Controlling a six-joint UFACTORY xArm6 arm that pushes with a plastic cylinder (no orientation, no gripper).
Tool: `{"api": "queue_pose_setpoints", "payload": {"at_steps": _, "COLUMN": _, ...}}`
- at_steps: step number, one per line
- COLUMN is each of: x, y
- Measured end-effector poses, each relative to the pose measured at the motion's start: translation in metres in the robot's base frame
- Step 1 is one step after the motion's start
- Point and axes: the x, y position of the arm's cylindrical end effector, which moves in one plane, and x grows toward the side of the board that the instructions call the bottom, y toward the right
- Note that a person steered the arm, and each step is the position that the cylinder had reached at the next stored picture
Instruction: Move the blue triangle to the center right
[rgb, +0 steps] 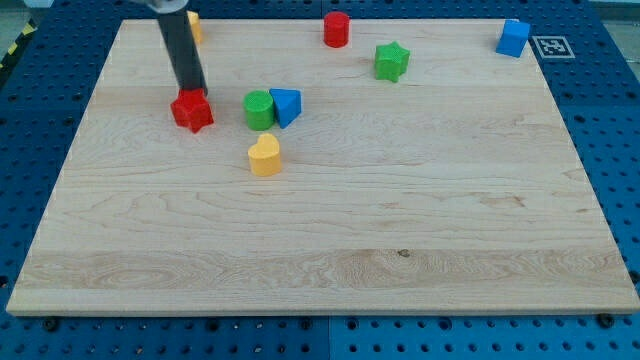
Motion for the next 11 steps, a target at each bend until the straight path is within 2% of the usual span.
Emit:
{"api": "queue_pose_setpoints", "payload": {"at_steps": 4, "x": -0.003, "y": -0.005}}
{"api": "queue_pose_setpoints", "payload": {"at_steps": 5, "x": -0.016, "y": 0.024}}
{"api": "queue_pose_setpoints", "payload": {"at_steps": 8, "x": 0.006, "y": 0.135}}
{"api": "queue_pose_setpoints", "payload": {"at_steps": 10, "x": 0.021, "y": 0.116}}
{"api": "queue_pose_setpoints", "payload": {"at_steps": 11, "x": 0.042, "y": 0.124}}
